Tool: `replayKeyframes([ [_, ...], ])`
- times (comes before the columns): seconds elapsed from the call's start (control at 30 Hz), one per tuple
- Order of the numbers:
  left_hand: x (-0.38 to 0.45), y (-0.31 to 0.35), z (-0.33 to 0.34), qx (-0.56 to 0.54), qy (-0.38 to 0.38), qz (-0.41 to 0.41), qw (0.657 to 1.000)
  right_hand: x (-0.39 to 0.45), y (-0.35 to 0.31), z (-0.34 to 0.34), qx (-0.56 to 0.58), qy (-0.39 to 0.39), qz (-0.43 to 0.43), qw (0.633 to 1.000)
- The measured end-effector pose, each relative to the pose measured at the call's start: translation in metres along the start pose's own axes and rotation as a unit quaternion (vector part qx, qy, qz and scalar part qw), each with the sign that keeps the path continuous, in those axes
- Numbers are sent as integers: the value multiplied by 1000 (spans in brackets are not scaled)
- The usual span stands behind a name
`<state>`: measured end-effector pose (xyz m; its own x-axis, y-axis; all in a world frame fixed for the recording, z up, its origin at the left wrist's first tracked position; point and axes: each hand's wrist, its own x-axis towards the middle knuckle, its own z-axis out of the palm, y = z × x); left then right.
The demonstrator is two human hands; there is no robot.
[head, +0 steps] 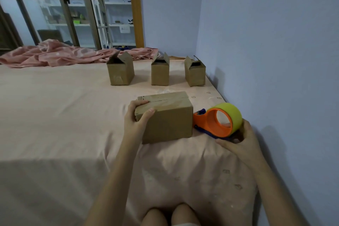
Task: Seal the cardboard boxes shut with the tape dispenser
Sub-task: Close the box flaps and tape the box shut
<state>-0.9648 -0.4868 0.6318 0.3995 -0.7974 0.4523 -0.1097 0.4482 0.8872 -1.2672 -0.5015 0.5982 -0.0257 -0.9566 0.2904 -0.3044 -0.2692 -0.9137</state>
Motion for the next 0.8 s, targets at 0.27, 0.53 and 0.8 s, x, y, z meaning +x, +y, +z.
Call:
replayKeyframes([
  [0.27, 0, 3, 1, 1, -1, 3, 1000, -4, -10, 1, 83, 10, -39, 996],
  [0.53, 2, 5, 3, -10, -10, -7, 1000, 4, -51, -7, 209, 94, -129, 965],
  [0.8, -3, 6, 26, -32, -39, -26, 998, 28, -118, 2, 436, 154, -138, 876],
])
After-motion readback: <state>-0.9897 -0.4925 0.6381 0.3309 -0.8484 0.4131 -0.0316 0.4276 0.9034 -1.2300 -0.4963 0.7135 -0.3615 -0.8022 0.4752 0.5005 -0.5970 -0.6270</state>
